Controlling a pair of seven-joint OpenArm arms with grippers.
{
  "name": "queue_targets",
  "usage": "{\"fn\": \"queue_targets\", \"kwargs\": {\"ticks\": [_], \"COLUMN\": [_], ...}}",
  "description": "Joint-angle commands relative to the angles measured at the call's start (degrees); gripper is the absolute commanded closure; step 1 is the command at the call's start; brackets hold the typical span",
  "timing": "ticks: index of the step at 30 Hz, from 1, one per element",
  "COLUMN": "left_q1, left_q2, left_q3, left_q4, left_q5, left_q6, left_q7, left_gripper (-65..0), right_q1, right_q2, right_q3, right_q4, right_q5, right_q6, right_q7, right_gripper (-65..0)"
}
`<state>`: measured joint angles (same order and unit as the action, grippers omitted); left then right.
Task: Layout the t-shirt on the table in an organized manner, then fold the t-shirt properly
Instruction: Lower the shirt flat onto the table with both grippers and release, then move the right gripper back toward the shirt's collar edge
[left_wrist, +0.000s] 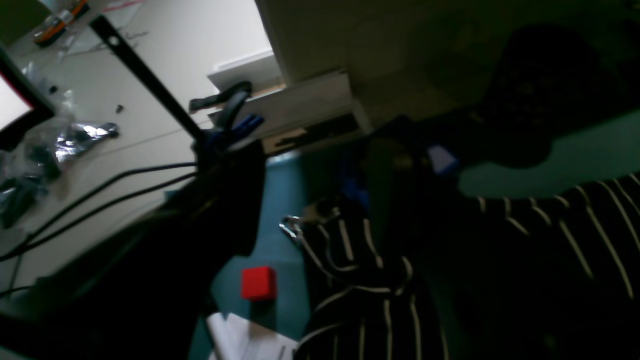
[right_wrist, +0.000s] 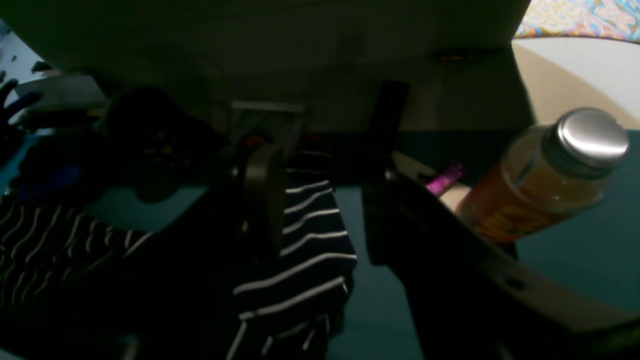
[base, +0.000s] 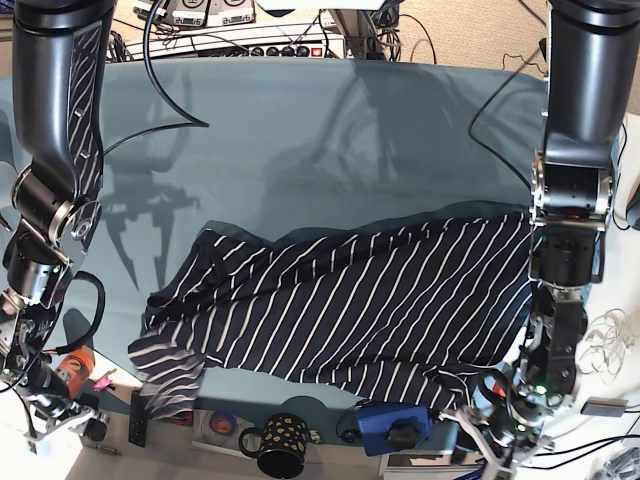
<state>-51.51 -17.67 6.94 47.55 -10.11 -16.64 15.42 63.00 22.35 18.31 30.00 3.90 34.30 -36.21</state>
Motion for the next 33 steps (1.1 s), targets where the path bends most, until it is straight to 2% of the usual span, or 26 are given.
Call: {"fn": "queue_targets", "kwargs": {"ticks": [1, 5, 6, 8, 13, 16, 21, 24, 28, 33], "left_q1": [-3.1, -3.4, -3.3, -2.8, 0.3, 1.9, 8.0, 13.3, 21.9, 32.7], "left_q2": [-0.3, -0.5, -0.5, -0.4, -0.4, -0.6, -3.2, -4.6, -6.3, -6.6], "left_q3": [-0.4, -0.6, -1.2, -3.2, -13.7, -20.2, -27.0, -29.8, -34.1, -41.7], "left_q4": [1.1, 4.9, 6.3, 10.3, 26.4, 34.1, 39.3, 41.7, 45.7, 52.9], "left_q5": [-0.6, -5.6, -6.9, -9.6, -17.9, -21.4, -26.2, -26.9, -28.2, -31.7], "left_q6": [0.3, 0.3, 0.3, 0.1, -3.0, -5.2, -5.9, -5.9, -7.1, -9.0], "left_q7": [0.1, 11.8, 14.7, 19.1, 32.5, 41.0, 43.6, 44.8, 45.7, 46.6], "left_gripper": [-33.1, -30.6, -27.9, -22.3, -17.8, -17.7, -14.8, -14.8, -14.8, -14.8], "right_q1": [2.5, 2.4, 2.4, 2.4, 1.7, -1.2, -9.3, -15.5, -23.4, -32.8], "right_q2": [0.5, 0.9, 0.9, 1.2, 1.6, 2.2, 3.3, 4.2, 4.2, 4.0], "right_q3": [0.1, 0.1, 0.1, 0.2, 0.2, 0.2, 1.9, 4.8, 10.4, 16.5], "right_q4": [1.1, 3.6, 4.8, 8.1, 18.8, 26.5, 40.5, 45.8, 48.4, 48.4], "right_q5": [1.9, 11.3, 13.5, 18.6, 32.2, 38.0, 42.9, 43.7, 47.6, 48.0], "right_q6": [0.2, 0.7, 1.5, 5.3, 5.7, 5.7, 4.6, 4.7, 4.7, 4.7], "right_q7": [0.7, -9.2, -11.6, -16.7, -33.0, -36.8, -42.1, -42.4, -42.5, -42.9], "right_gripper": [-24.9, -24.8, -24.6, -24.6, -24.4, -24.4, -24.4, -24.4, -24.4, -24.4]}}
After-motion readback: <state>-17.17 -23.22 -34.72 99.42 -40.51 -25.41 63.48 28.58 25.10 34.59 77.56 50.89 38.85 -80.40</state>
